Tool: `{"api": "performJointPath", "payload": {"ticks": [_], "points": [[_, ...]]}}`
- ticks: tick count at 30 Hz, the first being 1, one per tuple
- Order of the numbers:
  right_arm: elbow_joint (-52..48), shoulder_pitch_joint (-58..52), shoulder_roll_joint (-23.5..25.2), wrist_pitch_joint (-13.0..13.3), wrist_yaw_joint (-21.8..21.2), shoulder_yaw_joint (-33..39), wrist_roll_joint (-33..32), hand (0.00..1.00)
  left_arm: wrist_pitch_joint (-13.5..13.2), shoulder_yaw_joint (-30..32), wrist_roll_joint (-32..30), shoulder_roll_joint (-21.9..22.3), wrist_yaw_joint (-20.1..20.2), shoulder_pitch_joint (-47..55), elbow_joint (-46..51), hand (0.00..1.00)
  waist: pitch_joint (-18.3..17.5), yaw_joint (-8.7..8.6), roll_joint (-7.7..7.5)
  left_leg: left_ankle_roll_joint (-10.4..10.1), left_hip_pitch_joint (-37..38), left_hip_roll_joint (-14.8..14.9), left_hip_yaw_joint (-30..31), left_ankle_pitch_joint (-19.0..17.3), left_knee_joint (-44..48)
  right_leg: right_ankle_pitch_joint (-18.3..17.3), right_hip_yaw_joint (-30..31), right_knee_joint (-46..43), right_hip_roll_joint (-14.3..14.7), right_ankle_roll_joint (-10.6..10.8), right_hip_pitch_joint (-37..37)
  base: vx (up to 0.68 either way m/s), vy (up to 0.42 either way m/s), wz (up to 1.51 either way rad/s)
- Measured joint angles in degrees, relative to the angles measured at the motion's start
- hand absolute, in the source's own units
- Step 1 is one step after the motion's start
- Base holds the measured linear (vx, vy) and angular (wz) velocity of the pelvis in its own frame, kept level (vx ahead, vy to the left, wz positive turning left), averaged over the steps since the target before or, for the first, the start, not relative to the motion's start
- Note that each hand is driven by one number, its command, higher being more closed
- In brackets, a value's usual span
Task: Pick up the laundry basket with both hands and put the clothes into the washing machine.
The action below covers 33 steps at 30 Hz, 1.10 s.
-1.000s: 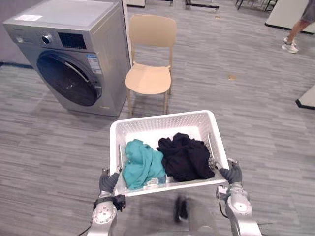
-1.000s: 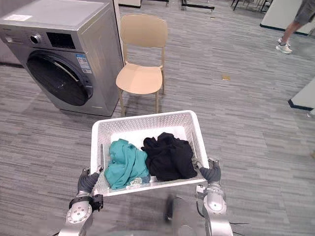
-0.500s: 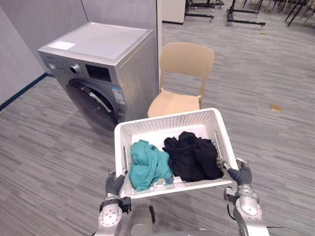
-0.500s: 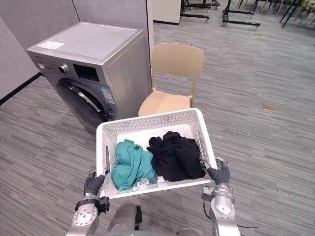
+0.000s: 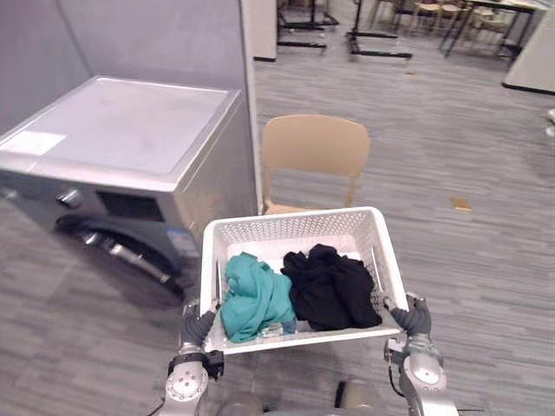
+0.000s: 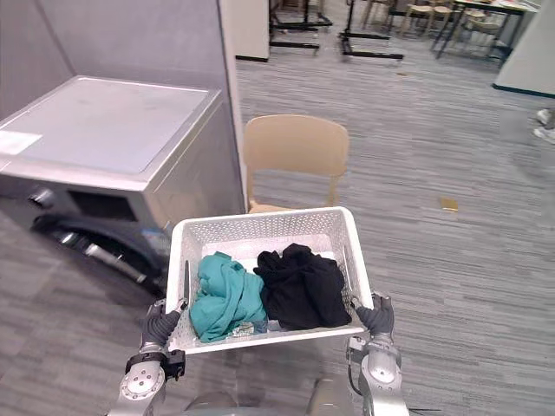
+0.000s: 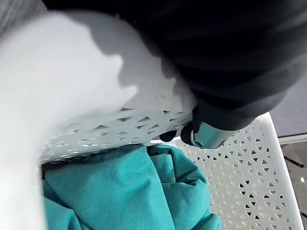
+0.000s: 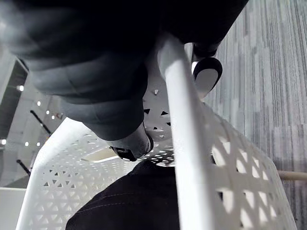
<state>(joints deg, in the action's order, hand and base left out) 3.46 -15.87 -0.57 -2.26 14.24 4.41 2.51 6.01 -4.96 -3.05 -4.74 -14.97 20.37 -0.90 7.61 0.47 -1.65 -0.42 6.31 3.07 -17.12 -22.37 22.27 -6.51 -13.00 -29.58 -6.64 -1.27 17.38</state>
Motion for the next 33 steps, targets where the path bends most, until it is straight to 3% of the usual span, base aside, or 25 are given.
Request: {"api": "performJointPath", "payload": {"ticks": [1,2,4,6,7,9,11,12,13,14,15,17,20,24,25,33], "points": [[0.6,-0.1,-1.1,-0.2,0.0,0.1,0.1,1.00,0.0,-0.1,-0.1,1.2,0.1,-0.5,-1.9,1.00,-0.5,0.01,1.72,-0.3,0.5,1.0,2.0,0.2,-0.4,0.7,-0.1,1.9,1.3,-0.3,-1.7,0.50,-0.060,-0.24],[0.6,-0.1,-1.7,-0.4,0.0,0.1,0.3,1.00,0.0,-0.1,-0.7,1.9,0.2,-0.6,-2.7,1.00,-0.6,0.30,2.76,-2.2,0.3,1.9,4.6,1.4,0.1,0.2,-0.5,2.9,2.2,-0.8,-2.5,0.30,-0.034,-0.27],[0.6,-0.5,-1.7,-0.5,0.0,0.4,0.3,1.00,0.0,0.1,-1.5,2.4,0.4,-1.5,-3.3,1.00,-0.2,-0.45,3.41,-3.1,-0.7,2.8,6.3,3.0,4.3,-0.7,-1.9,4.8,2.5,-0.6,-5.0,0.33,-0.087,0.17],[0.1,-1.3,-1.7,-0.6,0.1,0.4,0.3,1.00,0.0,0.4,-2.1,3.0,0.6,-1.9,-3.4,1.00,0.3,-0.64,3.87,-3.8,-5.7,4.7,6.0,8.0,18.4,-1.0,-3.0,7.5,3.0,-1.0,-9.6,0.38,-0.086,0.29],[-1.4,-2.0,-1.6,-0.6,0.5,0.1,0.3,1.00,0.0,0.7,-2.2,3.3,0.6,-1.7,-3.5,1.00,0.8,0.44,3.54,-3.3,-10.1,7.0,5.7,11.8,27.9,-1.1,-2.8,10.0,2.9,-1.1,-12.7,0.27,-0.021,-0.02],[-2.8,-1.7,-1.6,-0.3,1.0,0.4,0.3,1.00,-0.3,0.7,-2.2,3.5,0.7,-2.0,-3.5,1.00,0.7,1.01,3.78,-2.1,-15.3,9.4,6.2,8.2,31.3,-1.1,-3.1,12.2,2.9,-1.1,-14.8,0.19,0.018,-0.08],[-2.5,-0.3,-1.7,-0.3,1.6,0.8,0.3,1.00,-0.4,0.8,-2.3,3.7,0.7,-3.3,-3.5,1.00,0.7,2.33,4.13,-1.6,-19.0,10.3,7.0,6.0,24.9,-1.1,-2.6,13.0,2.5,-1.0,-15.2,0.22,0.104,-0.15],[-1.8,0.3,-1.7,-0.3,1.9,0.9,0.3,1.00,-0.4,0.8,-2.4,3.8,0.7,-4.5,-4.0,1.00,0.8,2.47,4.45,-2.3,-19.7,9.9,8.6,7.1,16.1,-1.0,-2.6,12.7,2.5,-0.6,-15.1,0.20,0.200,-0.11],[-1.2,1.0,-1.7,-0.2,1.9,1.0,0.3,1.00,-0.5,0.9,-2.4,3.5,0.5,-5.4,-4.9,1.00,0.9,2.54,5.78,-3.6,-19.3,9.9,10.7,11.4,8.4,-2.2,-1.7,12.2,3.4,2.2,-14.9,0.16,0.191,-0.10],[0.3,1.9,-1.4,0.0,2.0,1.1,0.3,1.00,-0.6,1.1,-2.4,3.0,0.3,-6.3,-6.1,1.00,1.4,2.83,4.97,-3.6,-18.4,9.4,10.9,10.6,7.3,-2.8,-0.7,11.9,3.2,3.0,-14.2,0.09,0.168,-0.13],[2.8,4.0,-0.2,0.1,2.3,1.4,0.4,1.00,-0.6,1.1,-2.4,1.7,-0.4,-8.6,-7.9,1.00,2.5,2.91,2.86,-3.1,-18.6,8.0,10.3,11.0,5.5,-2.7,0.1,11.1,1.9,3.1,-12.5,0.04,0.124,-0.07],[5.3,7.1,0.0,0.1,3.2,1.5,0.3,1.00,-0.6,1.2,-2.4,0.7,-0.9,-11.3,-8.6,1.00,5.3,3.20,1.02,-2.4,-21.5,6.8,10.0,11.5,5.8,-2.9,0.6,9.3,0.6,3.4,-8.8,-0.02,0.100,-0.04],[9.8,16.0,-1.1,0.1,5.2,1.4,0.3,1.00,-0.6,1.3,-2.0,-0.2,-3.3,-18.7,-12.5,1.00,9.5,3.63,0.83,-1.3,-30.9,6.3,9.0,12.3,7.1,-2.1,2.3,6.2,-0.2,4.4,1.5,-0.12,0.081,-0.16],[13.3,21.9,-1.9,-0.2,7.3,1.3,-0.3,1.00,-0.6,1.5,-1.0,-0.8,-5.8,-26.6,-17.4,1.00,13.2,3.67,0.79,-1.2,-36.0,6.7,9.0,12.4,9.3,-2.0,2.8,3.5,-0.3,4.6,6.8,-0.09,0.020,-0.08],[13.6,23.7,-2.1,-0.2,8.1,1.3,-0.3,0.00,-0.6,1.5,-0.9,-1.5,-6.5,-29.8,-19.1,0.00,14.5,3.67,0.69,-1.2,-37.4,7.0,9.0,12.3,10.2,-1.9,3.0,2.7,-0.1,4.4,8.2,-0.06,-0.004,-0.11],[19.8,36.4,-2.5,0.7,10.5,1.3,-2.7,0.00,-3.0,5.5,1.4,-2.6,-10.0,-47.3,-24.5,0.00,17.8,3.57,0.41,-1.2,-44.9,8.8,10.1,12.4,13.8,-0.9,3.0,0.6,0.9,3.9,14.9,-0.03,-0.011,-0.08]]}}
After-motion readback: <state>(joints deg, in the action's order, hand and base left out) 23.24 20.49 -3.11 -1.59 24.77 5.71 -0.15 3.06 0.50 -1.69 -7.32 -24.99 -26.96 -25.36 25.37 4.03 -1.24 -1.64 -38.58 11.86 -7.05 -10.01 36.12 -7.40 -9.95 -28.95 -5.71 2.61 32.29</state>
